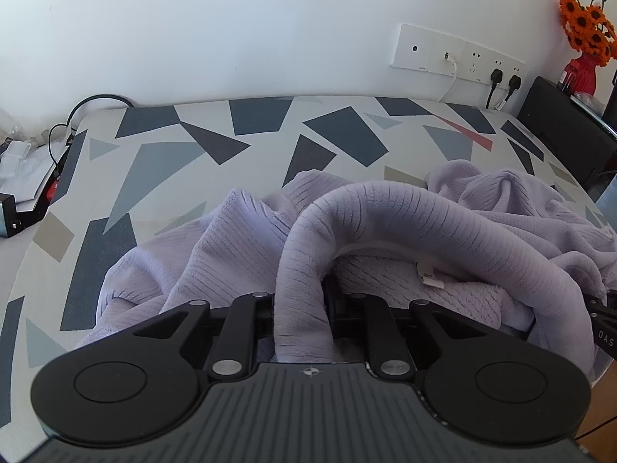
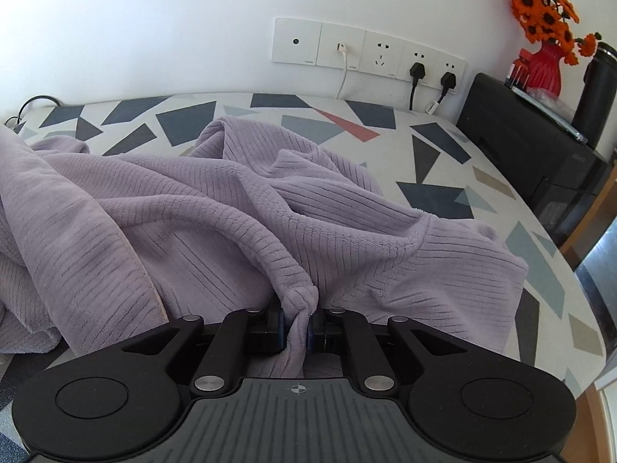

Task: Fold clothes
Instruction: 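Lower the lavender garment onto the patterned table with both tools, then open both tools to release the lavender garment on the table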

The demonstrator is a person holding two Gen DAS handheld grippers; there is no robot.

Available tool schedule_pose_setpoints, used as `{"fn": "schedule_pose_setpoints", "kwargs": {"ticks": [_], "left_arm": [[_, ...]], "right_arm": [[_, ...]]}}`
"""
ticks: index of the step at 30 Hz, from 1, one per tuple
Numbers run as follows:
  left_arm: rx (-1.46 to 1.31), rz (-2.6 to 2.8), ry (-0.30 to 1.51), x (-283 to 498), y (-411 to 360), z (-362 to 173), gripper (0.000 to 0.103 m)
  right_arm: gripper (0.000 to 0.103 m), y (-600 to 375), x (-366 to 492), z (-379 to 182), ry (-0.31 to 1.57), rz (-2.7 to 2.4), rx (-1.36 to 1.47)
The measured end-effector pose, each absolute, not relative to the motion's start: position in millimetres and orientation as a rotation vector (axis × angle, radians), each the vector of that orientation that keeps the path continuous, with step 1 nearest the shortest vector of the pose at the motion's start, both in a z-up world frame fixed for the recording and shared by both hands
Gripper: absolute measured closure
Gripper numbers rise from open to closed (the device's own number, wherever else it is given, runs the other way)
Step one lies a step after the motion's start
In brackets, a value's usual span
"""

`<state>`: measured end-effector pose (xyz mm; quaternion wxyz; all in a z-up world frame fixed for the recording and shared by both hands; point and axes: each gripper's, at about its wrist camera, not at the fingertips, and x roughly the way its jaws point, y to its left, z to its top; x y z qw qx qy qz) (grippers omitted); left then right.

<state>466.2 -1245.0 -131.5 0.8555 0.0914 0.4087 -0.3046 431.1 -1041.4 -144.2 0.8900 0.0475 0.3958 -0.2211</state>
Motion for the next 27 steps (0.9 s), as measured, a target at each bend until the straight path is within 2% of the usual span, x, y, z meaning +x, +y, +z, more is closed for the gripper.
{"fn": "schedule_pose_setpoints", "kwargs": {"ticks": [27], "left_arm": [[0.203,-0.637,0.842,460.1,-1245.4,-132.2,0.086]], "right_arm": [[0.095,-1045.6,433.2,-144.6,0.828,-0.460,0.121]]}}
